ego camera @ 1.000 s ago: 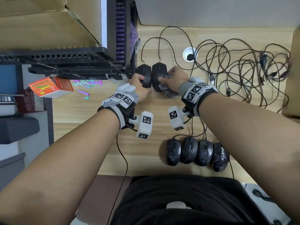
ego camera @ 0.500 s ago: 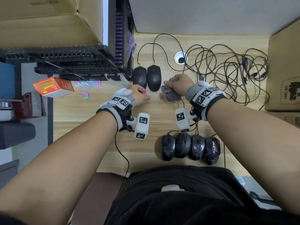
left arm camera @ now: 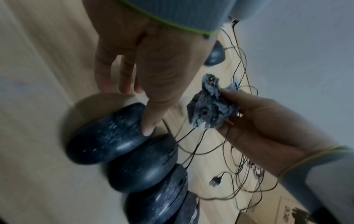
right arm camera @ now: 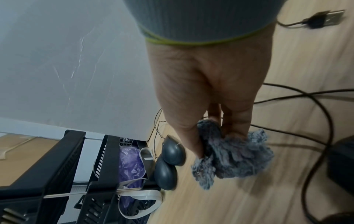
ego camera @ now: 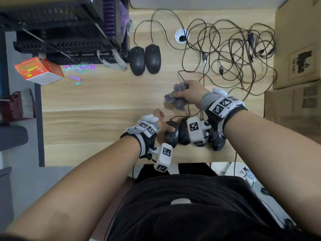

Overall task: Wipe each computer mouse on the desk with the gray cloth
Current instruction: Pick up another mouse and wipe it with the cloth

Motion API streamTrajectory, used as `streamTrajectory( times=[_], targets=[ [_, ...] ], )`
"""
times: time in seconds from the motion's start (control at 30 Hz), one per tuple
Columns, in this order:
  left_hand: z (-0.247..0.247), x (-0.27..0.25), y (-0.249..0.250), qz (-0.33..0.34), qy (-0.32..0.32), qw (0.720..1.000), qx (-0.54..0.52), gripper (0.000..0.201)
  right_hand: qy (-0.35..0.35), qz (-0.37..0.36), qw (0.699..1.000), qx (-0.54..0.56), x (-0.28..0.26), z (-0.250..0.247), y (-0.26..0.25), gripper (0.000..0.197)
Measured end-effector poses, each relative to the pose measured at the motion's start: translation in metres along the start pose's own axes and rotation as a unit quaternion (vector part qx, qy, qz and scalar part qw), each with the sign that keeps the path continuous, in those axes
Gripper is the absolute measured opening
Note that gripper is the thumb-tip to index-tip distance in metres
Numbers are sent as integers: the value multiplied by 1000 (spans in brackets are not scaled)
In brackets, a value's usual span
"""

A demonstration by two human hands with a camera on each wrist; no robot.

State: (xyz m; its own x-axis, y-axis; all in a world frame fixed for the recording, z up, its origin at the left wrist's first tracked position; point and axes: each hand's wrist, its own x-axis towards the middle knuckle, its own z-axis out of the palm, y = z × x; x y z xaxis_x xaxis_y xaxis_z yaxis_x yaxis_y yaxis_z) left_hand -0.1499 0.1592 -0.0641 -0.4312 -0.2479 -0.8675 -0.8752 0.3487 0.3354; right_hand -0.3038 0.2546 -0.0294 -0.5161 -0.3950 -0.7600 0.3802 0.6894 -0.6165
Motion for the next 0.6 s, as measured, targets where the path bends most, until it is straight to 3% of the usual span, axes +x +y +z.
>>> streamTrajectory(
  times=[0.2, 0.43, 0.6],
  targets=[
    [35, -11, -7, -10, 19, 997, 72, 104, 16, -4, 999, 41, -13, -7, 30, 28],
    [50, -27, 0, -32, 106, 989, 101, 95, 19, -11, 999, 42, -31, -17, 49, 32],
    [10, -51, 9, -36, 96, 991, 83, 93, 30, -44, 997, 58, -58, -28, 35, 32]
  ],
)
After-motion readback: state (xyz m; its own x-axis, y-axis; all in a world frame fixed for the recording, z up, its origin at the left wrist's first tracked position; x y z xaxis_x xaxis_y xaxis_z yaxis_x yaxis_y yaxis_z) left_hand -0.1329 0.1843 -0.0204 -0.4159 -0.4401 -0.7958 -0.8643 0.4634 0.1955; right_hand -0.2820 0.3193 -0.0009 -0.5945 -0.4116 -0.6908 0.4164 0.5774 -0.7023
